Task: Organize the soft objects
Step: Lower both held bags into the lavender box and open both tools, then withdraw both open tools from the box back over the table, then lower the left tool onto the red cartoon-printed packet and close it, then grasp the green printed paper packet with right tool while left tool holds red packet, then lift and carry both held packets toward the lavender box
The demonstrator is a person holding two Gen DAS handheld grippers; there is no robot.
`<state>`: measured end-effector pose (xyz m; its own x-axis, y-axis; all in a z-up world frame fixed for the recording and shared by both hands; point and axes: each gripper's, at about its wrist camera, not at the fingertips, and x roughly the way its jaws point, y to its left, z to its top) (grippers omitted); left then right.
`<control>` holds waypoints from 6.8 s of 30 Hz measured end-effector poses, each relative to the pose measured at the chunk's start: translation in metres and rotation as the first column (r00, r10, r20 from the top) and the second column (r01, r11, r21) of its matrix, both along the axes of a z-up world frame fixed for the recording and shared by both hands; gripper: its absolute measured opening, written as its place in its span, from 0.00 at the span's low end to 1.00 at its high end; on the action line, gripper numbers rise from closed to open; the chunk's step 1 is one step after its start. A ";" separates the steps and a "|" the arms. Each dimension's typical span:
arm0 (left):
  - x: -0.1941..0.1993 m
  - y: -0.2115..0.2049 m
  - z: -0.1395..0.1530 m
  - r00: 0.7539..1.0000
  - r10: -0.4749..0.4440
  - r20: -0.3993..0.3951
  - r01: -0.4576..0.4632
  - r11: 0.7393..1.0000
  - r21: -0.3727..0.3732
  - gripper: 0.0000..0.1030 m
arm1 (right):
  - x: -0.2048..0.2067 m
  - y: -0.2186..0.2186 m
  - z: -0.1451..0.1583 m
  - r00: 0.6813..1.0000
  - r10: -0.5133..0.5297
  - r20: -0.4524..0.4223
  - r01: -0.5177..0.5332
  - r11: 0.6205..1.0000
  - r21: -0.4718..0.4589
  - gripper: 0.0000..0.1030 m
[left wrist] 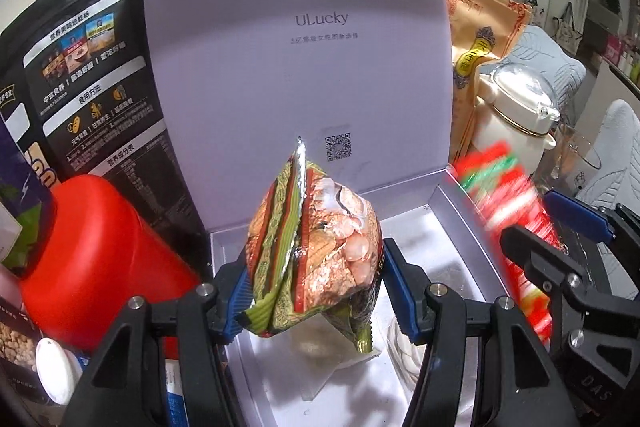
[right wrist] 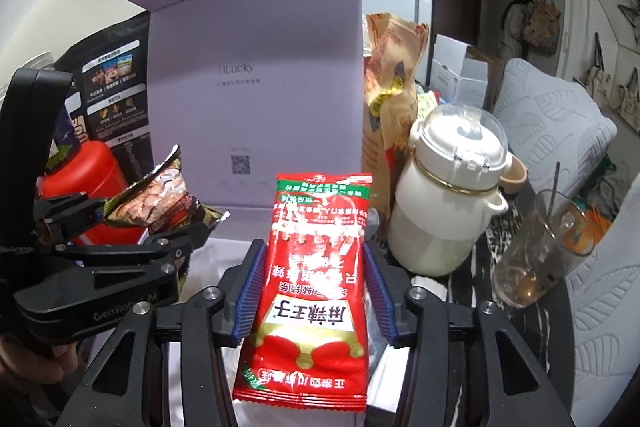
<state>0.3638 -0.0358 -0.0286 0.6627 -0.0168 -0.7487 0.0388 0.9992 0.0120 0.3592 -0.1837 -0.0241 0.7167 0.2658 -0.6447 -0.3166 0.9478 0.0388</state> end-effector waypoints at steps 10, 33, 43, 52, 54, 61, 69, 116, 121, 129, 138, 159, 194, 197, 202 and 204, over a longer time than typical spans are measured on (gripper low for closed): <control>-0.014 0.002 0.026 0.998 0.036 0.042 -0.037 0.999 0.028 0.58 | -0.014 -0.007 0.014 0.999 -0.026 0.025 0.026 0.999 -0.019 0.62; -0.114 -0.016 0.119 0.976 -0.024 0.217 0.020 1.000 0.020 0.58 | -0.110 -0.023 0.108 0.980 -0.046 0.192 0.045 0.999 0.008 0.62; -0.175 -0.016 0.147 0.963 -0.038 0.268 0.037 0.999 0.010 0.58 | -0.167 -0.023 0.136 0.969 -0.036 0.245 0.034 0.999 0.010 0.62; -0.230 -0.013 0.154 0.950 -0.042 0.308 0.039 0.999 0.017 0.79 | -0.223 -0.027 0.143 0.967 -0.043 0.250 0.042 0.999 0.012 0.77; -0.240 -0.013 0.154 0.950 -0.047 0.308 0.045 0.999 0.013 0.79 | -0.237 -0.028 0.143 0.967 -0.044 0.251 0.041 0.999 0.017 0.80; -0.281 -0.010 0.148 0.947 -0.053 0.318 0.056 0.998 0.000 0.79 | -0.279 -0.029 0.139 0.966 -0.044 0.253 0.039 0.999 0.023 0.86; -0.321 -0.003 0.138 0.948 -0.063 0.311 0.071 0.997 -0.014 0.79 | -0.323 -0.024 0.129 0.968 -0.044 0.246 0.041 0.999 0.017 0.89; -0.351 0.064 -0.035 0.999 0.014 -0.048 -0.023 0.983 -0.184 0.79 | -0.357 0.010 -0.034 0.991 0.051 -0.125 -0.030 0.986 0.161 0.89; -0.337 0.074 -0.050 0.995 0.043 -0.088 -0.061 0.978 -0.202 0.79 | -0.344 0.015 -0.047 0.984 0.068 -0.163 -0.040 0.985 0.168 0.89; -0.318 0.107 -0.065 0.984 0.116 -0.133 -0.146 0.958 -0.246 0.79 | -0.313 0.028 -0.060 0.976 0.096 -0.197 -0.065 0.985 0.157 0.89; -0.288 0.116 -0.076 0.984 0.097 -0.150 -0.140 0.942 -0.307 0.79 | -0.278 0.040 -0.069 0.972 0.097 -0.213 -0.067 0.987 0.147 0.89; -0.266 0.093 -0.084 0.996 0.020 -0.090 -0.043 0.965 -0.261 0.36 | -0.217 0.008 -0.076 0.975 -0.105 -0.197 0.110 0.994 0.019 0.89; -0.253 0.057 -0.063 0.996 -0.054 -0.076 0.028 0.949 -0.314 0.34 | -0.164 0.022 -0.091 0.963 0.152 -0.222 -0.175 0.981 -0.085 0.42; -0.260 0.056 -0.058 0.996 -0.059 -0.062 0.037 0.950 -0.310 0.34 | -0.168 0.019 -0.088 0.965 0.141 -0.220 -0.162 0.983 -0.084 0.41; -0.278 0.055 -0.046 0.997 -0.059 -0.039 0.044 0.950 -0.310 0.34 | -0.188 0.007 -0.073 0.975 0.116 -0.188 -0.130 0.989 -0.064 0.41; -0.286 0.053 -0.041 0.998 -0.063 -0.029 0.051 0.950 -0.307 0.34 | -0.199 0.006 -0.068 0.978 0.109 -0.180 -0.121 0.991 -0.058 0.41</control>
<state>0.0773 0.0170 -0.0696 0.6251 -0.2858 -0.7263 0.0901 0.9508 -0.2966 0.1606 -0.1781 -0.0916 0.5578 0.2909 -0.7773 -0.4179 0.9076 0.0398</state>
